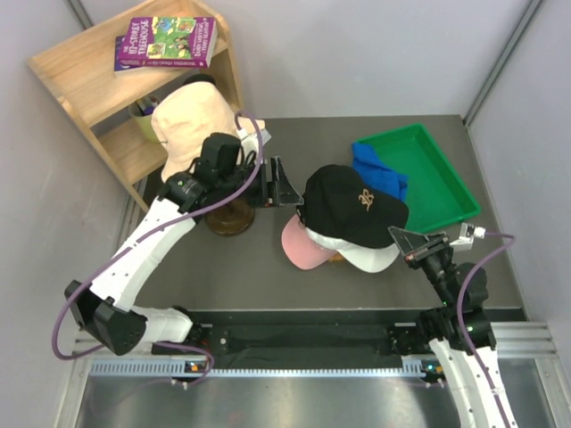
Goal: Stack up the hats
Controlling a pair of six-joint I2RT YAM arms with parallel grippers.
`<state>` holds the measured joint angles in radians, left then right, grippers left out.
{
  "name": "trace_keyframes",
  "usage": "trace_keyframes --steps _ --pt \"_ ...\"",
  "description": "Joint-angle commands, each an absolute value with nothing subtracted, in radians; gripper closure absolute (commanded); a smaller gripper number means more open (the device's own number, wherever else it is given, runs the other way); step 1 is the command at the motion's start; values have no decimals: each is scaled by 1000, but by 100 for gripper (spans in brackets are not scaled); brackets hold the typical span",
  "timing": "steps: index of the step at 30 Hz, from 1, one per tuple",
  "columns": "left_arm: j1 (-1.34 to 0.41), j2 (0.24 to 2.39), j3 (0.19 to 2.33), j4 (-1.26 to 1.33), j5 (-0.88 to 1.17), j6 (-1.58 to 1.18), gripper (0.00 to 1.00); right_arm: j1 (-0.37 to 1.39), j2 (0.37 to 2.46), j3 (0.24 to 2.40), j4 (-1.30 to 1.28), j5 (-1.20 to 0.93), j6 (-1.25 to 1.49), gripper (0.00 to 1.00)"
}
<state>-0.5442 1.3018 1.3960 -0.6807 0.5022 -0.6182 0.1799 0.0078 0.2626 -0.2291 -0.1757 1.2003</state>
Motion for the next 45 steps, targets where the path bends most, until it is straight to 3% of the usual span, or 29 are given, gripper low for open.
trace_keyframes --steps 1,11,16,20,27,32,35,38,39,42,45 --pt "-546 1337 1391 -620 485 -585 28 170 9 244 -376 -161 1100 100" --pt "-548 1433 1376 -523 465 -563 35 172 173 276 -545 -68 1054 100" --pt "-560 1485 1358 -483 471 -555 51 170 238 288 -626 -28 1071 100" --pt "-580 1509 1356 -492 468 -542 59 172 267 302 -667 -6 1074 100" --pt "-607 1523 1344 -535 439 -491 61 172 301 328 -660 -6 1034 100" --pt "-623 1520 1333 -557 411 -479 62 173 261 466 -758 31 956 100" --pt "-624 1516 1327 -555 405 -479 62 173 230 505 -755 -32 965 91" --pt "-627 1520 1328 -554 408 -477 62 173 219 508 -807 -51 998 64" --pt "-626 1522 1327 -552 408 -476 62 172 210 509 -822 -43 1000 51" --pt "-629 1523 1327 -549 411 -476 62 172 164 517 -850 21 1014 31" --pt "-629 1522 1322 -543 414 -474 62 172 112 479 -790 35 1028 25"
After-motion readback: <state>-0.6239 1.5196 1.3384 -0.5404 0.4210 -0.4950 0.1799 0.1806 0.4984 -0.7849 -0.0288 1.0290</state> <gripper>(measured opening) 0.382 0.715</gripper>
